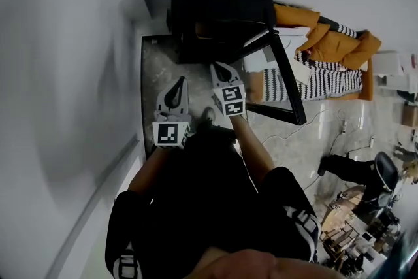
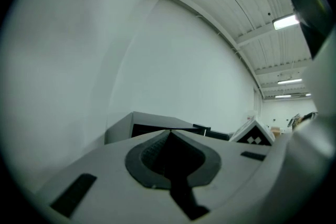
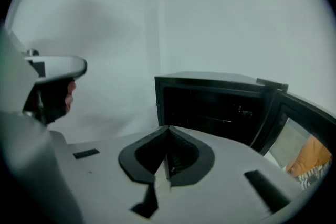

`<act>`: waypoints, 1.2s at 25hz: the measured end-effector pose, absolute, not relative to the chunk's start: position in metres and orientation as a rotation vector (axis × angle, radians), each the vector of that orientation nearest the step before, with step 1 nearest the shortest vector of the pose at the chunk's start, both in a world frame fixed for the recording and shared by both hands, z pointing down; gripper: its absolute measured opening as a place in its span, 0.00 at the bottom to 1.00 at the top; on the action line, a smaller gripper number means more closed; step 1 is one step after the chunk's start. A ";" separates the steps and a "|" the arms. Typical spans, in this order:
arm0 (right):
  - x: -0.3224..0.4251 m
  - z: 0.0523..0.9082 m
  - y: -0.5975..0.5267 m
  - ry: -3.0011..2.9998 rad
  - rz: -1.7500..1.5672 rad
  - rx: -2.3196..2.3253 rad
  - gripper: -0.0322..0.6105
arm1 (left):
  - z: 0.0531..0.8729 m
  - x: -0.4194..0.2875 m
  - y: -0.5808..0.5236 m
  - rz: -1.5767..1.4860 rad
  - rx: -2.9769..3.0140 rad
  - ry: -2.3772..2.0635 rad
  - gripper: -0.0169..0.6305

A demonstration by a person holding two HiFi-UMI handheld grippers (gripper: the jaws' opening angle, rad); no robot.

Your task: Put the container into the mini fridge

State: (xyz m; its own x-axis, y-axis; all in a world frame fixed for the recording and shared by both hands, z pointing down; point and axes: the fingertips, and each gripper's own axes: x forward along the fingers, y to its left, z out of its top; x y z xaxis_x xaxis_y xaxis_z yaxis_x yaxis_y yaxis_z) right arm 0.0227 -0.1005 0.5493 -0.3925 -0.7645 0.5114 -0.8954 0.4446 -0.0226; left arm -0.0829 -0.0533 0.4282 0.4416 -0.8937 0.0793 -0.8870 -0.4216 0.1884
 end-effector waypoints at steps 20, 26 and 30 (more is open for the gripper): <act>0.075 0.434 -0.019 -2.541 0.411 1.649 0.05 | 0.398 -0.053 -0.016 0.027 2.525 -1.638 0.03; 0.078 0.441 -0.008 -2.531 0.425 1.684 0.05 | 0.408 -0.041 -0.013 0.059 2.541 -1.597 0.03; 0.083 0.442 -0.009 -2.534 0.448 1.707 0.05 | 0.410 -0.043 -0.011 0.068 2.555 -1.606 0.03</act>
